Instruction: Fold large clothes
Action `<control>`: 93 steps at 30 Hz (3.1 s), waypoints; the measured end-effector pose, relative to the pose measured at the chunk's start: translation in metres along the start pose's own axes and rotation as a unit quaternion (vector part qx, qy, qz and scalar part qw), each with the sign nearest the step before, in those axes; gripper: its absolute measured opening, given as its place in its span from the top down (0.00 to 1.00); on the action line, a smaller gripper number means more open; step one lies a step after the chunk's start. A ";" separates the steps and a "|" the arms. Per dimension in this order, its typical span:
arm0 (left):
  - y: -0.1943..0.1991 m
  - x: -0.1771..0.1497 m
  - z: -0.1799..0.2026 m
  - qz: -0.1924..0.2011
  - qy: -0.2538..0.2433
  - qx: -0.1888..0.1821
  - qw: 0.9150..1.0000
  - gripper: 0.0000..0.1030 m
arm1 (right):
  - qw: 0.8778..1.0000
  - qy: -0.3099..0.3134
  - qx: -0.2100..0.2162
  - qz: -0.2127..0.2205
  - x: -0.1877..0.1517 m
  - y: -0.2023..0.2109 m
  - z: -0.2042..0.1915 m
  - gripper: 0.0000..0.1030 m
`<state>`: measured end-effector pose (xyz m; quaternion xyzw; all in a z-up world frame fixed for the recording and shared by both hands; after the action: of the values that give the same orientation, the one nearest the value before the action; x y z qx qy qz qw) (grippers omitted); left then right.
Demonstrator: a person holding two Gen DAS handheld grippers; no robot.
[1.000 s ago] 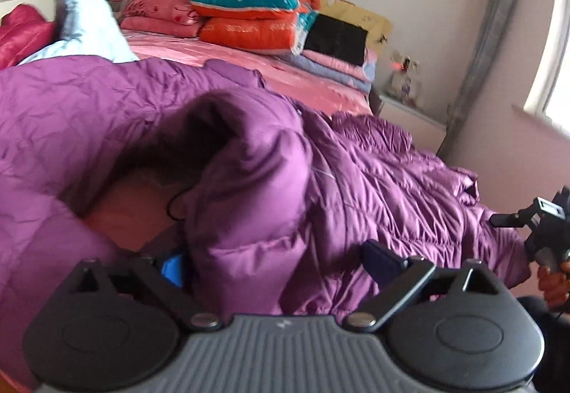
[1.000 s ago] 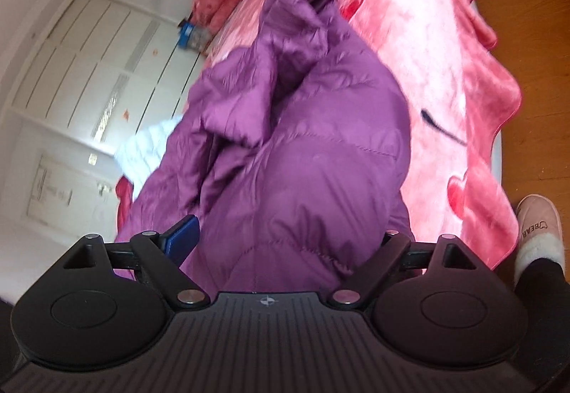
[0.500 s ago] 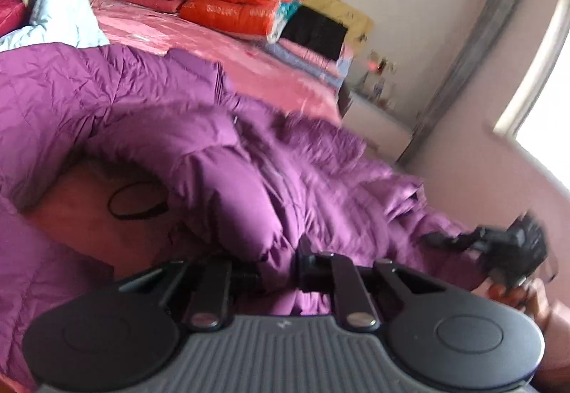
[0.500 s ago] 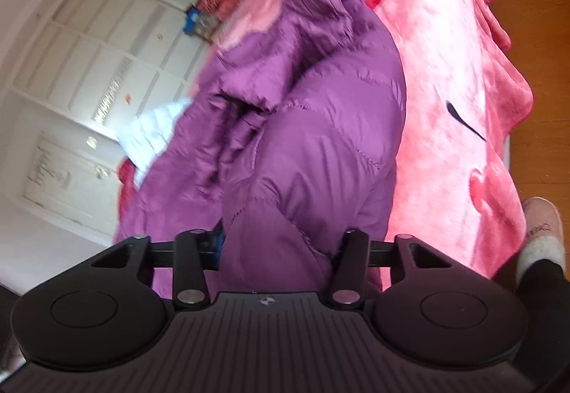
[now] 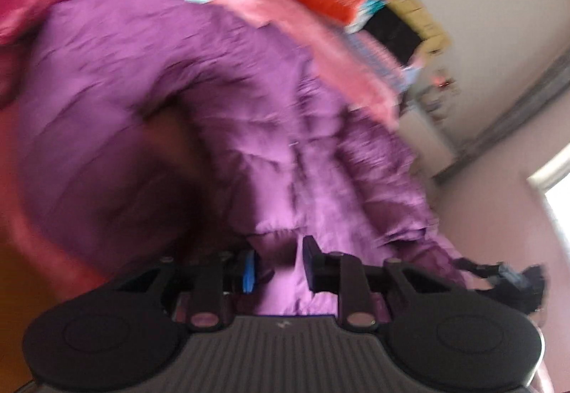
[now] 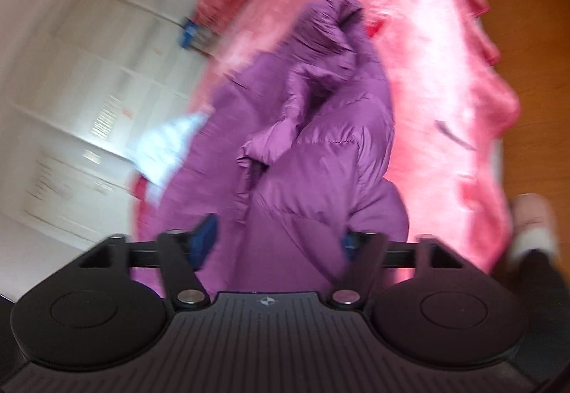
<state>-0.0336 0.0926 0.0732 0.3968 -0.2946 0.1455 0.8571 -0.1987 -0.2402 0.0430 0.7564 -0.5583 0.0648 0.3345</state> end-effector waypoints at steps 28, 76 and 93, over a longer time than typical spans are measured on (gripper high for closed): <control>0.026 -0.100 0.017 -0.038 -0.344 0.084 0.935 0.28 | 0.885 0.391 -0.249 -0.038 -0.065 0.039 0.029 0.00; -0.079 0.046 0.027 0.185 -0.133 0.160 0.960 0.80 | 0.975 0.126 -0.172 0.063 0.014 -0.032 0.035 0.00; 0.007 0.051 0.037 0.206 -0.074 0.092 0.971 0.92 | 0.952 0.230 -0.192 0.053 -0.014 -0.012 0.021 0.67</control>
<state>-0.0115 0.0700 0.1275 0.4143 -0.4176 0.3156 0.7445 -0.1989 -0.2392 0.0156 0.6119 -0.5069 0.1463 0.5893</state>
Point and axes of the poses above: each gripper's, at about its wrist camera, not at the fingertips, and y roughly against the way its jaws point, z to its right, x to its top, the point moved 10 cm from there along -y, roughly the way its jaws point, and after that the axes turned 8 degrees about z, right-handed, at the moved point
